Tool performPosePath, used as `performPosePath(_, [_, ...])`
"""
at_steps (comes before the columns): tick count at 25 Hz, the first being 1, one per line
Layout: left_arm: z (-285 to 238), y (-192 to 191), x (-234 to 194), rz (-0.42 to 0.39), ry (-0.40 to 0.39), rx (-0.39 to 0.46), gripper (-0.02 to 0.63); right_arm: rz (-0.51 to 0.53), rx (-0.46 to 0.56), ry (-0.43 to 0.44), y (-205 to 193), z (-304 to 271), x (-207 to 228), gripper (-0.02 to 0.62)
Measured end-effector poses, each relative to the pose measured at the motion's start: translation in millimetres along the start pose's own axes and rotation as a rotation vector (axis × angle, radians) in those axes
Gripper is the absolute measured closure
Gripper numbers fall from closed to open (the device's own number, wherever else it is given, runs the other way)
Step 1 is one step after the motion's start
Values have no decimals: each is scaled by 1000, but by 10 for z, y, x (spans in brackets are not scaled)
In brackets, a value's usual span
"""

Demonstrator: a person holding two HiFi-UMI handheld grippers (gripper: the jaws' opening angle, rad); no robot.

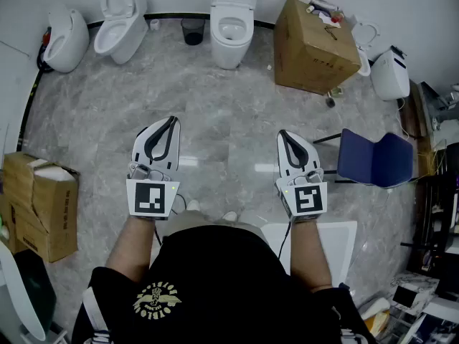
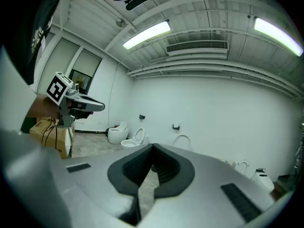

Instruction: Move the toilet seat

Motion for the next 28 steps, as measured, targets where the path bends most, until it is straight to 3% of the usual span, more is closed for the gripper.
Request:
performPosePath(7, [-45,140,521,10,19,44,580,-20,11,32,-239,291,185,565])
performPosePath(8, [-40,146,577,8,23,44,557,-28,18,34,-283,335,211,564])
performPosePath(10, [-41,149,679,-2,23,25,408,-48,31,36,-350,428,279,561])
performPosePath(11, [-43,146,720,-7,22,10,367,-57,35,40,-381,468,317,548])
performPosePath(13, [-36,130,773,-8,28,-14,332,-76,32,59,-464,512,387,366])
performPosePath(16, [-7,99,795,6,43,-33,294,-100,18,55,-566,553,464,322])
performPosePath(22, [-136,72,663,9,66,-41,282,-112,16,48,-603,391,606,311])
performPosePath(28, [-540,-19,464,14,29,-39,282,-114,5,34,-564,21,668,311])
Point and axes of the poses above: the fingertips, and each gripper's own axes: z backward along the fingers, x to its right, y out of its top, the point moved 10 cm from there along z, backward along the fingers, and after that the axes turned 6 degrees about -x, right-handed, at the moved point
